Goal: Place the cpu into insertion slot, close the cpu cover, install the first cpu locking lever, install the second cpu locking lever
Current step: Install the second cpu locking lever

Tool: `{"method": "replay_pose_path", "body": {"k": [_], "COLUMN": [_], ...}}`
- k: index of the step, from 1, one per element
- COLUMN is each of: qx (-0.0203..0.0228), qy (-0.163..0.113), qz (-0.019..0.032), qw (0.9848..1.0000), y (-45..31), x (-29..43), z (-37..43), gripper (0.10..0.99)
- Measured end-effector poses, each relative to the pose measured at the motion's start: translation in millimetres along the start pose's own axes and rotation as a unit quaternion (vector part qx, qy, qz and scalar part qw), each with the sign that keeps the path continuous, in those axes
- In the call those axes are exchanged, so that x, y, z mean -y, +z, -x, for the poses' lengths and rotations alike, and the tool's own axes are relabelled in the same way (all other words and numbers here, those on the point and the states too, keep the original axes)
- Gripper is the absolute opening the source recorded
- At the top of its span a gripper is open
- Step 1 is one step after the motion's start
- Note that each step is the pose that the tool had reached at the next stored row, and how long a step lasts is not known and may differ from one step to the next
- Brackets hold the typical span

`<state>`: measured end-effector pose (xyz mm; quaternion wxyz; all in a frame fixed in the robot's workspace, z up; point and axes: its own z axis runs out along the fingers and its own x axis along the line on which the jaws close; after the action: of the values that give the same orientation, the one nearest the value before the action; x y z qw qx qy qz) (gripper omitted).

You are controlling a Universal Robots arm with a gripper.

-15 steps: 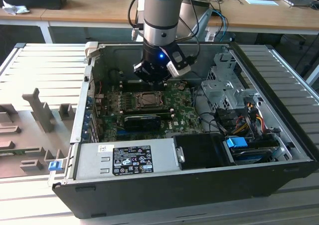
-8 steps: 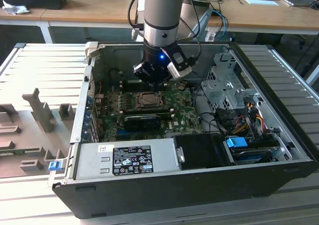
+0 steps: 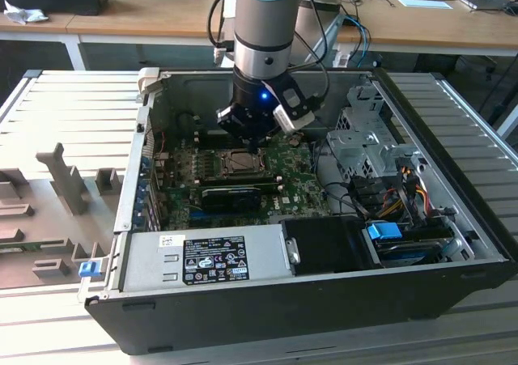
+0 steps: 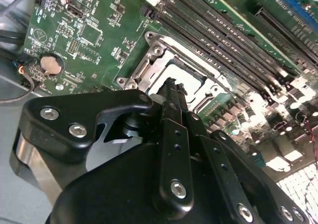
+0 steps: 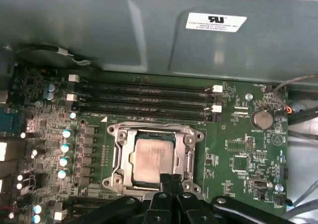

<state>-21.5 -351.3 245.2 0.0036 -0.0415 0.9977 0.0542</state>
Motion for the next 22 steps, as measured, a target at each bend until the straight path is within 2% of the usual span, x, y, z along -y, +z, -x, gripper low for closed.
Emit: {"method": "replay_pose_path", "body": {"k": [1, 2, 6, 8, 9, 22], "qx": [-0.001, -0.0078, -0.0077, -0.0071, -0.0071, -0.007], "qy": [0.0, 0.001, 0.001, 0.0, 0.0, 0.0], "qz": [0.0003, 0.0143, 0.0154, 0.023, 0.024, 0.0255], "qw": [1.0, 0.9999, 0.9999, 0.9997, 0.9997, 0.9997], "y": [-1.6, -2.6, -3.2, -3.4, -3.3, -1.7], "x": [15.1, 29.1, 34.4, 35.7, 35.8, 36.7], "z": [-1.3, -2.5, -3.2, -7.8, -10.7, -28.0], "gripper": [0.106, 0.106, 0.106, 0.106, 0.106, 0.106]}}
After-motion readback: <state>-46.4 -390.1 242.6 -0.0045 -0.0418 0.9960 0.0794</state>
